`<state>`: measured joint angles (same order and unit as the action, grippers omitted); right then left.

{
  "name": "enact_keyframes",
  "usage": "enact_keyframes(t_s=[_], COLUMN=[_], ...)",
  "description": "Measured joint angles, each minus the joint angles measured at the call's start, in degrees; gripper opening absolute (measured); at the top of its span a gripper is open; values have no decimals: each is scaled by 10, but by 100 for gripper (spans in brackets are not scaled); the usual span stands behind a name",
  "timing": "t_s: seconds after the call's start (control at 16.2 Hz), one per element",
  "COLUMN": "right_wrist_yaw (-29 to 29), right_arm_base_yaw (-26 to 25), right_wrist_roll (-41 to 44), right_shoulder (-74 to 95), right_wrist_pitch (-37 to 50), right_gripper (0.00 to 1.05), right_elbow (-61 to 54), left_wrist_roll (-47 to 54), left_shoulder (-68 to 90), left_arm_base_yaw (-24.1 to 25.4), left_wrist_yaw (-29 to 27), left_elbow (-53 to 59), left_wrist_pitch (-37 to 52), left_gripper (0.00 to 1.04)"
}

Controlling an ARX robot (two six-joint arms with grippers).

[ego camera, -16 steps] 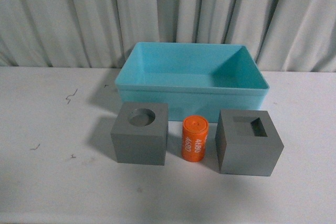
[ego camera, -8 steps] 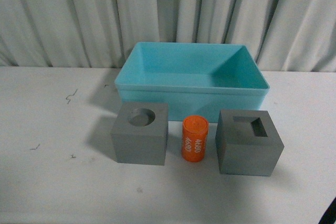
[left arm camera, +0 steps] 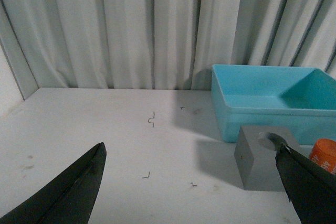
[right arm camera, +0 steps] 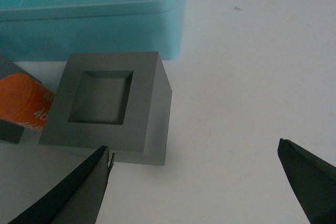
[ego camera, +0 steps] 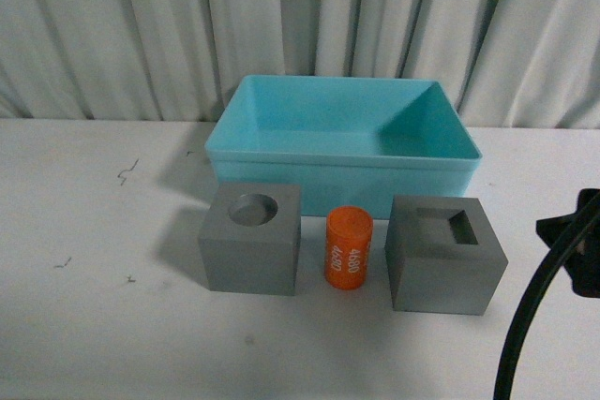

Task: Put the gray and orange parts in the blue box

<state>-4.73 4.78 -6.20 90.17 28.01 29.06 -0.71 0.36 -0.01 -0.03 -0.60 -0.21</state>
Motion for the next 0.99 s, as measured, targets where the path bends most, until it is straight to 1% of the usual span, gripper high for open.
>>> enact_keyframes(t_s=[0.19,0.43,0.62,0.74,0.99], right_wrist_yaw=[34,50,53,52,54], right_arm_base_yaw=[23,36,50,50,62], right_wrist_roll=[-33,-67,-80,-99,-115], right_shoulder=[49,110,132,153,176], right_wrist_pitch=[11,5,-8,-19,-24], right_gripper=[98,98,98,98,98], right_elbow=[26,68,100,114,127], left_wrist_roll=[0,0,0,0,0], left_shoulder=[0,0,0,0,0], left_arm_base_yaw=[0,0,0,0,0], left_wrist_yaw=[0,0,0,0,0], left_elbow=[0,0,0,0,0], left_wrist_pitch=[0,0,0,0,0], left_gripper=[98,98,98,98,98])
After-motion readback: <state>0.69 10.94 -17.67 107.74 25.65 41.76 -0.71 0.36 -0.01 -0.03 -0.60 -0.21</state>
